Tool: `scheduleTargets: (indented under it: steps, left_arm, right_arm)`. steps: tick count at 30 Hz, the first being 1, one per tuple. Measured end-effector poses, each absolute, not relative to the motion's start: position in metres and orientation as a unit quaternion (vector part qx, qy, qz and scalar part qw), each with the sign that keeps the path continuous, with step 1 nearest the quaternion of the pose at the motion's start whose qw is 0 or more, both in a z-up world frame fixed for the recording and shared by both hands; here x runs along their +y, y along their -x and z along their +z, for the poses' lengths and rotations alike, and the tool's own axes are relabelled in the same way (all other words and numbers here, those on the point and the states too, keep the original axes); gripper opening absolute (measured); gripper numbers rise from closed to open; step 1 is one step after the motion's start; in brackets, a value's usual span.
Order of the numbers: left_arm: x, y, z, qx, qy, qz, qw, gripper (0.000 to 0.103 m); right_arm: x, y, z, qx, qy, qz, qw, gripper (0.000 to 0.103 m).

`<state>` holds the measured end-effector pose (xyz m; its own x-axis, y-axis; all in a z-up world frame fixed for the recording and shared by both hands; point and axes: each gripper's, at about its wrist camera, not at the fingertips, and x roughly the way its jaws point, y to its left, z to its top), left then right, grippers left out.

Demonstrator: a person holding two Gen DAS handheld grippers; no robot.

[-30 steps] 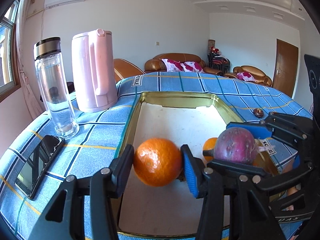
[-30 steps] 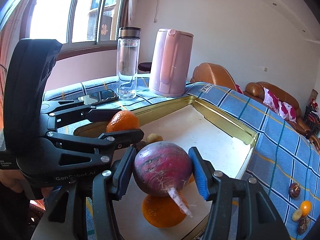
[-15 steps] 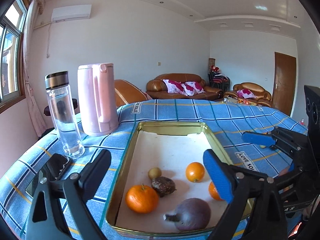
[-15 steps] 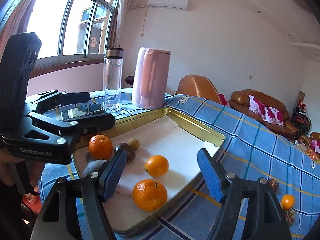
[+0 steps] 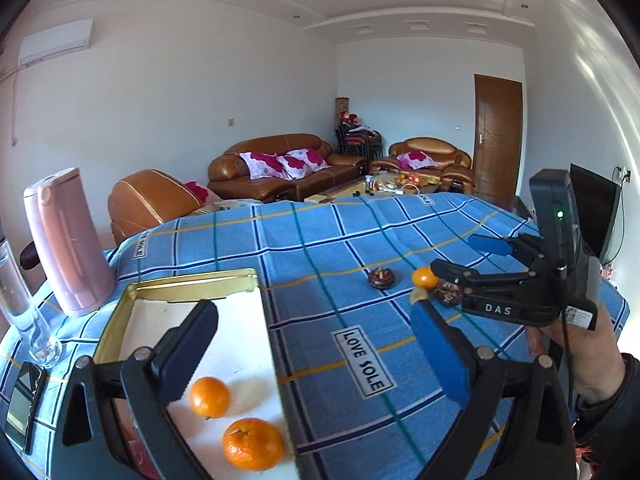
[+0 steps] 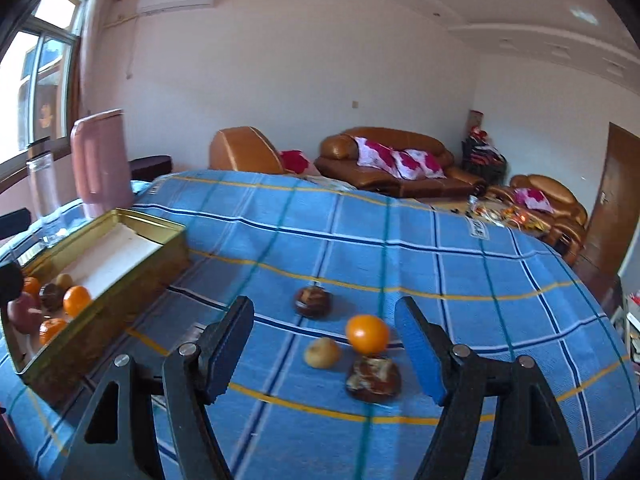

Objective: Organize fruits
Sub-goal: 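Grasp a tan fruit with the left tool while the right tool grasps a brown fruit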

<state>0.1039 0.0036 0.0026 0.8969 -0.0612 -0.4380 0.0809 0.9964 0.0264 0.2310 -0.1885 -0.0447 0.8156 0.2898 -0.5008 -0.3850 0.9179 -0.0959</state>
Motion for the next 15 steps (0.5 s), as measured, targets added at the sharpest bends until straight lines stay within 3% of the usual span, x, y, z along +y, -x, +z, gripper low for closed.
scheduleTargets:
  steps: [15]
  left_arm:
    - [-0.057,-0.19,-0.044,0.301,-0.032,-0.035,0.953,0.099]
  right_arm:
    - [-0.218,-0.28,-0.089,0.379,0.067,0.173,0.907,0.071]
